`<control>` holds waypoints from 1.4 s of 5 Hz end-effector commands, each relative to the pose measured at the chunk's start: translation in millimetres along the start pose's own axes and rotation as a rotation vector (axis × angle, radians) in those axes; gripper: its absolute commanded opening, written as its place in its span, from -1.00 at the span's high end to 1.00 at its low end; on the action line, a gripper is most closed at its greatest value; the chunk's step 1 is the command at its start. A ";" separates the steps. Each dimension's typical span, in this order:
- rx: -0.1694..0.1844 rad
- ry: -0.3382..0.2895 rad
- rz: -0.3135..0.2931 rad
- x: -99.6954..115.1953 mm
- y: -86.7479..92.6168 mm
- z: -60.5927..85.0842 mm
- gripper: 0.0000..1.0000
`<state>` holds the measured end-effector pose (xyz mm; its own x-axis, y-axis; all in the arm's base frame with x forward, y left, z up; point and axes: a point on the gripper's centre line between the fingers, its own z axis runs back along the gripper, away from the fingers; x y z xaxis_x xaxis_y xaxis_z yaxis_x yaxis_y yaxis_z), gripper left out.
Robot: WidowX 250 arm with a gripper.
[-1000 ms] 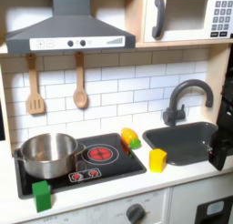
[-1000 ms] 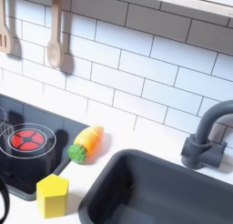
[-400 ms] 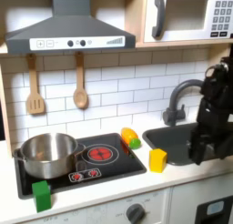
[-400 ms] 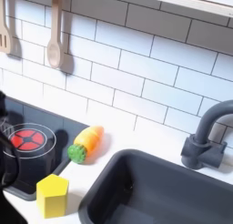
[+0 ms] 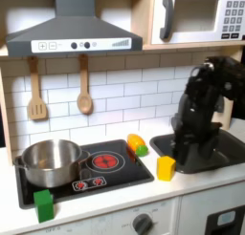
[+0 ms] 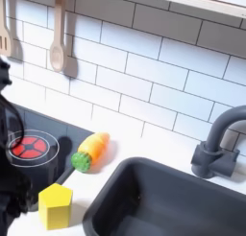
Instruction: Slide pot right
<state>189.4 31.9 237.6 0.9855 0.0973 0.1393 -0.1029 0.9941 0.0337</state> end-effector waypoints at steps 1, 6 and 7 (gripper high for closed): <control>0.031 -0.022 0.017 29.7 17.3 -4.7 -1.00; 0.062 -0.040 0.128 107.7 82.6 -21.4 -1.00; 0.067 -0.029 0.150 122.5 95.8 -29.5 -1.00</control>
<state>305.0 139.5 228.9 0.9535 0.2417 0.1800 -0.2579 0.9634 0.0726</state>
